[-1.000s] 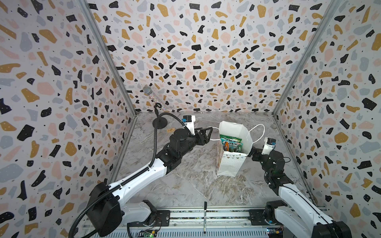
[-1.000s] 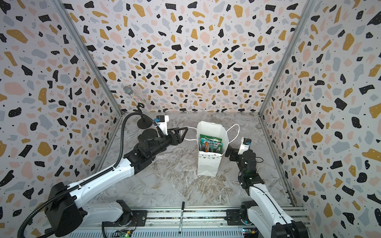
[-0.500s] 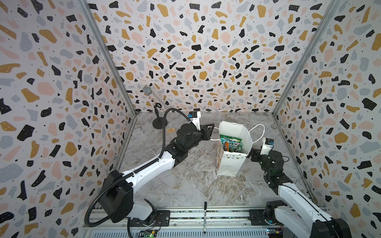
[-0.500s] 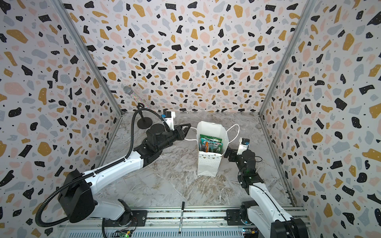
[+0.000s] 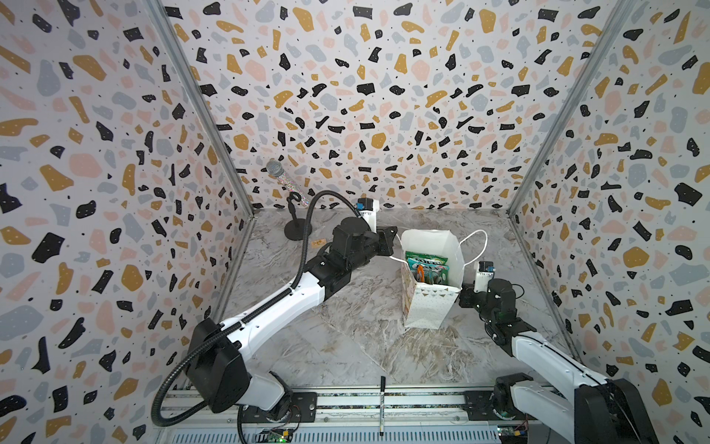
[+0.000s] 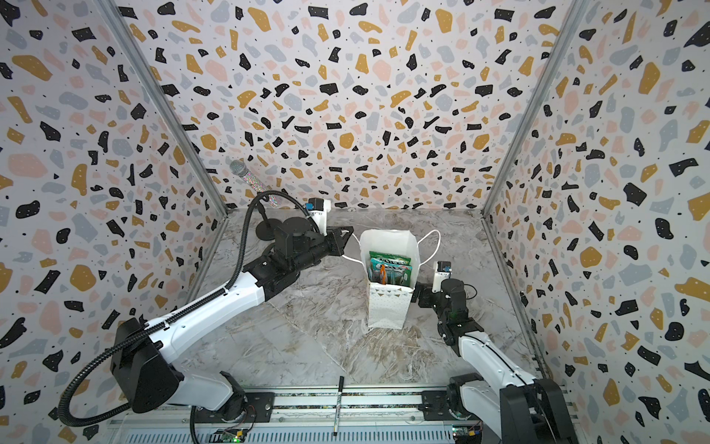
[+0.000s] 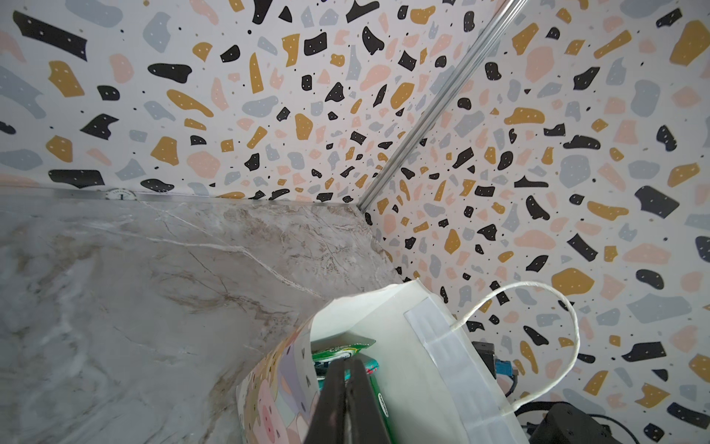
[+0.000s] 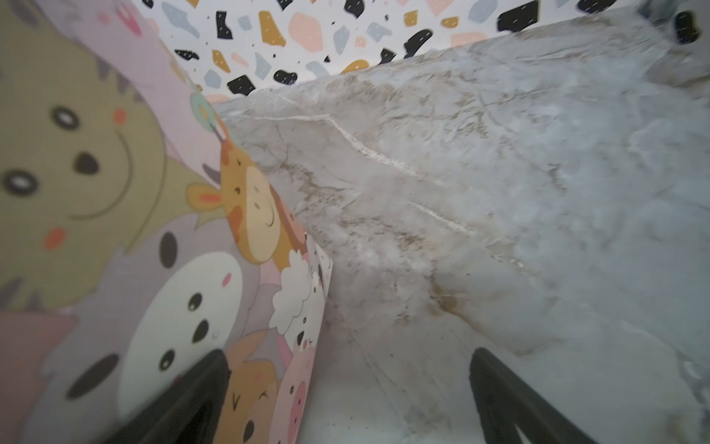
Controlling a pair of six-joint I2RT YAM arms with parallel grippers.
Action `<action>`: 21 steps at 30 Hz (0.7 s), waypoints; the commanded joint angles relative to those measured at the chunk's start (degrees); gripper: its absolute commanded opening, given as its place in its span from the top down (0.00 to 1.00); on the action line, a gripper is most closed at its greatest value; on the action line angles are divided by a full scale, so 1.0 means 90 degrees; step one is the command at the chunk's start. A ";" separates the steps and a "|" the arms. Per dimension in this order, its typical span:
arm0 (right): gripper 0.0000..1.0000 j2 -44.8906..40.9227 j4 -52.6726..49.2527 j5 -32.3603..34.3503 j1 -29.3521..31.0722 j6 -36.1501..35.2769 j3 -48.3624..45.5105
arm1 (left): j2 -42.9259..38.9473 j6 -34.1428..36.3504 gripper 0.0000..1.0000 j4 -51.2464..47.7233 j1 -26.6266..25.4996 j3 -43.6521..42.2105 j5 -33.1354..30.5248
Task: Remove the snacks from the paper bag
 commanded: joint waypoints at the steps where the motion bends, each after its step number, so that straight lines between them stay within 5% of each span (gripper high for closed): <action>1: 0.01 0.0239 0.0160 -0.0440 0.0400 -0.0042 0.0332 | -0.0022 0.0747 1.00 -0.0078 0.0325 0.0530 0.0561; 11: 0.03 0.1798 0.1266 -0.0578 0.1996 0.0358 0.1022 | 0.0377 0.2718 1.00 -0.1922 0.1076 0.1975 0.1296; 21: 0.08 0.3813 0.2814 -0.0212 0.3000 0.0849 0.2150 | 0.0758 0.3561 1.00 -0.2445 0.2202 0.2682 0.1973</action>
